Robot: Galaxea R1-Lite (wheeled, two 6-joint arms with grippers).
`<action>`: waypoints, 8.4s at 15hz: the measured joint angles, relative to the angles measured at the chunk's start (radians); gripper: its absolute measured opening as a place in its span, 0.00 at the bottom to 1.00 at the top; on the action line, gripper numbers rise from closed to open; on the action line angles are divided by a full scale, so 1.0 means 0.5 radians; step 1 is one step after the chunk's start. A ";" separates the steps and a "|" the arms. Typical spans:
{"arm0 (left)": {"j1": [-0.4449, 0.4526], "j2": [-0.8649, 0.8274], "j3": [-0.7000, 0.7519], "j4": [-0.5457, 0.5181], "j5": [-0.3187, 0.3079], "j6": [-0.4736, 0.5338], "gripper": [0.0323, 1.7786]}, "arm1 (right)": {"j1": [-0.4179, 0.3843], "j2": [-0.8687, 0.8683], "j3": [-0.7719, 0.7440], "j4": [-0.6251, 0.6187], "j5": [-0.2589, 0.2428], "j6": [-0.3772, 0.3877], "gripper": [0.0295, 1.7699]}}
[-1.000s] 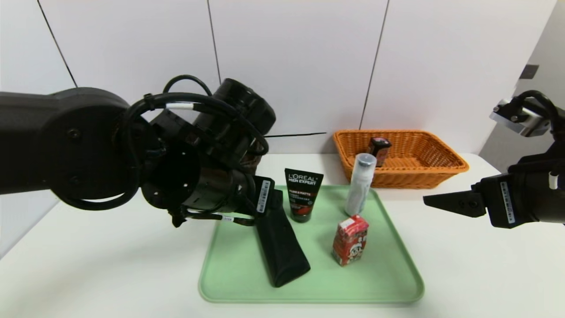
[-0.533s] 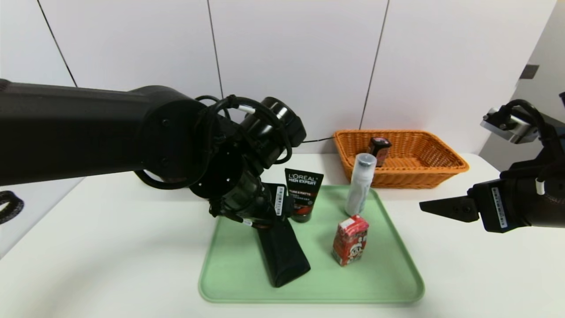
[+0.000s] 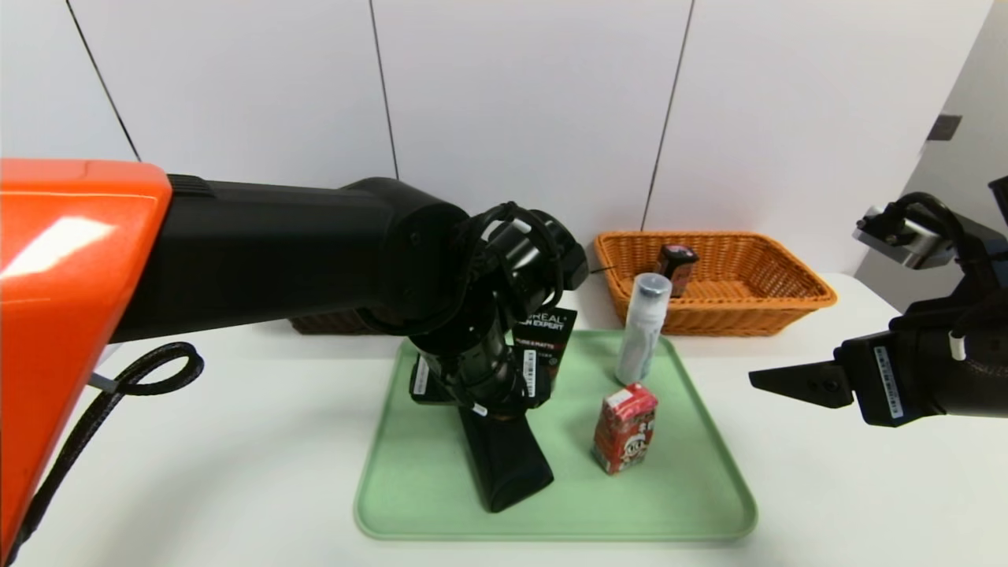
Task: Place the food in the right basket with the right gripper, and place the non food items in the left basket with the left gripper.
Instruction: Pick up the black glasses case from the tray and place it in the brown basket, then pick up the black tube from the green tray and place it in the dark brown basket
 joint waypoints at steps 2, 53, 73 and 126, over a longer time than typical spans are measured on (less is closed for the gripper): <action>0.000 0.038 -0.014 0.000 -0.015 -0.022 0.95 | 0.000 0.001 0.005 0.001 0.001 0.003 0.96; 0.110 0.049 -0.069 0.209 0.084 -0.067 0.27 | -0.003 -0.085 0.112 -0.025 -0.006 0.040 0.96; 0.909 -0.709 -0.096 -0.099 -0.261 1.753 0.25 | -0.003 -0.174 0.036 -0.022 -0.016 0.028 0.96; 1.128 -0.613 0.140 -0.620 -0.655 2.170 0.91 | -0.077 -0.419 0.120 -0.019 0.000 0.037 0.96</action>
